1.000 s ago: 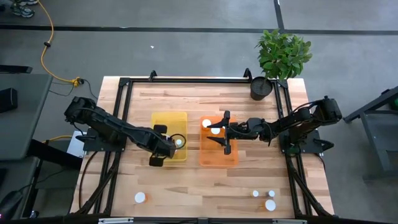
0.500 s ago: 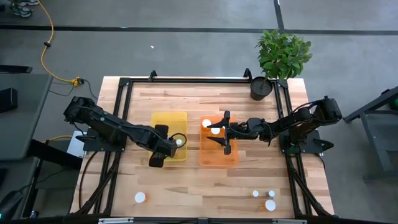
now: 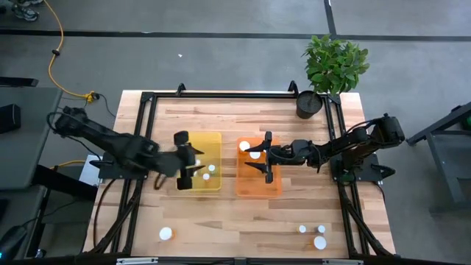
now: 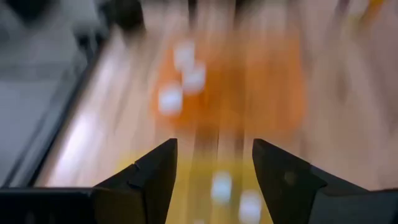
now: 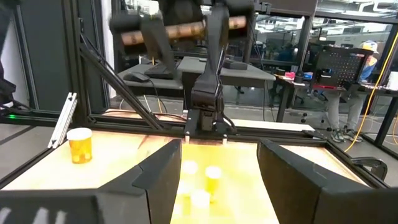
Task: Pick and place medicine bottles into bin by pill shape (circle, oval)
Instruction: Put the yellow tablet bottle into the yellow bin
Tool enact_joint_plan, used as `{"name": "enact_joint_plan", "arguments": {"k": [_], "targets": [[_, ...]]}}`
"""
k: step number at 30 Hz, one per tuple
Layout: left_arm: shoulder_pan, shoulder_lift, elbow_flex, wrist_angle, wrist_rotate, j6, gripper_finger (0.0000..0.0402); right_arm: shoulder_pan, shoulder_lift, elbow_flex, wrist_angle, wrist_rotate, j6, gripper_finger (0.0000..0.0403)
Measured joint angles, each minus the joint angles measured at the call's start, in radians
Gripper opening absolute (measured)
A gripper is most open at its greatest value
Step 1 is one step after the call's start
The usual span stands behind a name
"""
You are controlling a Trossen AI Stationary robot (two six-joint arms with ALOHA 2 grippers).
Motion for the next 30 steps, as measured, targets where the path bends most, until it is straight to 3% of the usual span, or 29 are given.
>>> {"name": "enact_joint_plan", "arguments": {"k": [4, 8, 13, 16, 30], "targets": [[-0.071, -0.167, -0.205, 0.443, -0.09, 0.166, 0.019, 0.0, 0.0, 0.0, 0.002, 0.0, 0.0, 0.0204], [-0.1, -0.279, -0.439, 0.889, -0.086, 0.308, 0.0188, 0.0, 0.0, 0.0, 0.0, 0.0, 0.0, 0.0204], [-0.092, -0.334, -0.657, 1.218, -0.085, 0.36, 0.0188, 0.0, 0.0, 0.0, -0.011, 0.0, 0.0, 0.0204], [-0.067, -0.341, -0.709, 1.304, -0.11, 0.366, 0.0188, 0.0, 0.0, 0.0, -0.012, 0.0, -0.005, 0.0204], [-0.021, -0.346, -0.715, 1.27, -0.109, 0.355, 0.0188, 0.0, 0.0, 0.0, -0.008, 0.0, -0.007, 0.0204]]}}
